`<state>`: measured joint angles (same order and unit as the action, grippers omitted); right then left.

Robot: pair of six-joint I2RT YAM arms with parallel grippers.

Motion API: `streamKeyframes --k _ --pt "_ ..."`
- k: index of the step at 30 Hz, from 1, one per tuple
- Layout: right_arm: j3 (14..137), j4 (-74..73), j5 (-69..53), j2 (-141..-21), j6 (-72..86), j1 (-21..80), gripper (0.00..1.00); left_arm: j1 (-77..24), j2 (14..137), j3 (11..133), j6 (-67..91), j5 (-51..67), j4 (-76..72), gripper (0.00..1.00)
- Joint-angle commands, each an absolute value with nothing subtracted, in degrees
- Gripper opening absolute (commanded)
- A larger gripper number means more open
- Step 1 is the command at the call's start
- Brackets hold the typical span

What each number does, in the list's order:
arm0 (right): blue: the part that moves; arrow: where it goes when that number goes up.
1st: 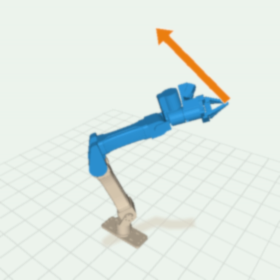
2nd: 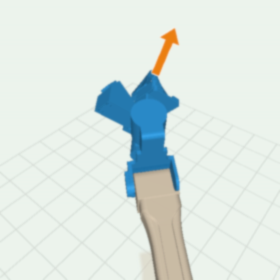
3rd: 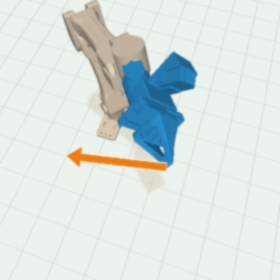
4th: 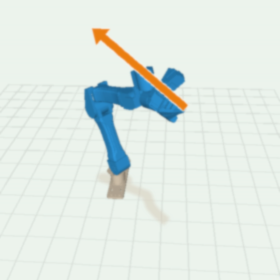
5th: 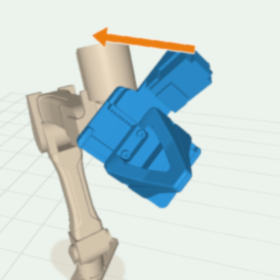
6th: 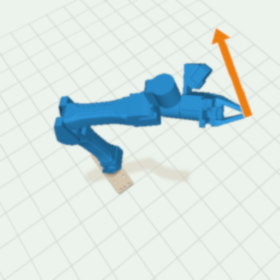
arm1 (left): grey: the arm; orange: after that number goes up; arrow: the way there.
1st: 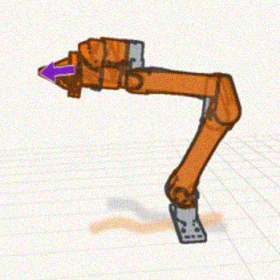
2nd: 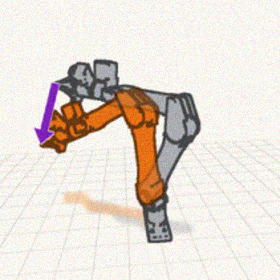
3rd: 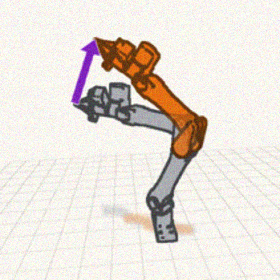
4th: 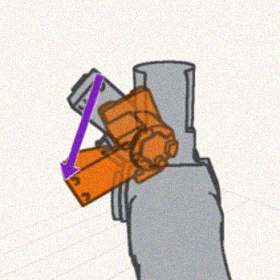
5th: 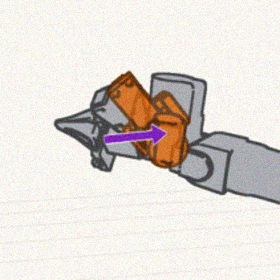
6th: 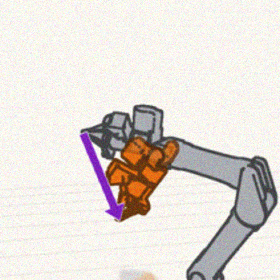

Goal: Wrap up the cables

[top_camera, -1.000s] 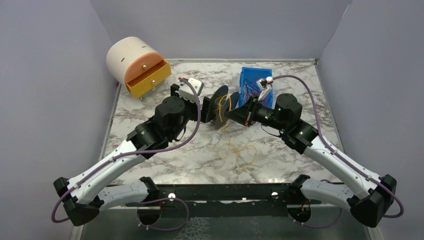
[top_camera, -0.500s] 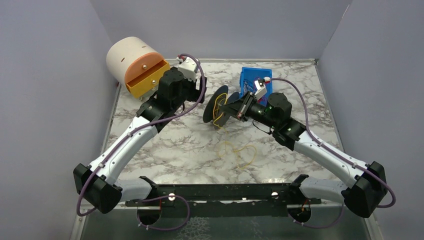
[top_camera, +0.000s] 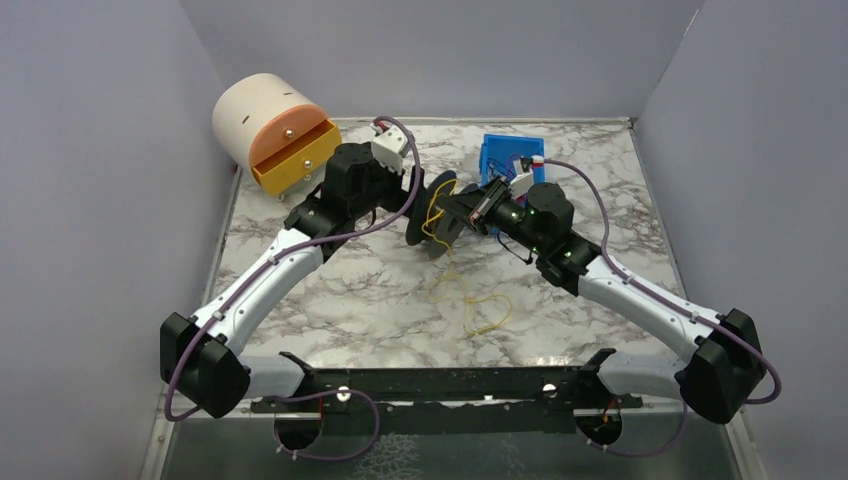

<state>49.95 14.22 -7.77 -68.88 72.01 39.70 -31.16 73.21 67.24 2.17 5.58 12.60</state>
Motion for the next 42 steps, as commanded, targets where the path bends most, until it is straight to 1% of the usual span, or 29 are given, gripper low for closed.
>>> streamKeyframes --k 1,4,10,16,19,28,42 --pt "50.02 18.03 -4.23 -71.03 74.27 40.03 0.01 -30.2 75.03 65.41 1.43 13.41 7.91 0.8" --pt "50.15 18.87 -3.62 -72.19 74.65 40.05 0.01 -29.76 76.65 64.97 1.69 15.94 7.13 0.77" --pt "49.9 20.48 -2.27 -73.76 75.47 40.03 0.01 -29.58 78.63 64.24 1.0 16.67 6.42 0.76" --pt "49.92 22.07 -2.02 -75.41 76.35 40.07 0.01 -29.33 81.33 64.7 0.94 17.39 6.68 0.71" --pt "49.75 22.83 -2.02 -76.11 76.84 40.08 0.01 -29.27 82.31 64.77 1.16 18.19 6.35 0.67" --pt "49.53 24.52 -2.25 -77.39 77.76 40.07 0.01 -29.09 85.24 65.55 0.8 16.88 6.54 0.6" --pt "48.63 25.66 -1.55 -78.66 78.76 40.04 0.01 -29.14 86.55 65.62 0.35 16.25 6.34 0.49"
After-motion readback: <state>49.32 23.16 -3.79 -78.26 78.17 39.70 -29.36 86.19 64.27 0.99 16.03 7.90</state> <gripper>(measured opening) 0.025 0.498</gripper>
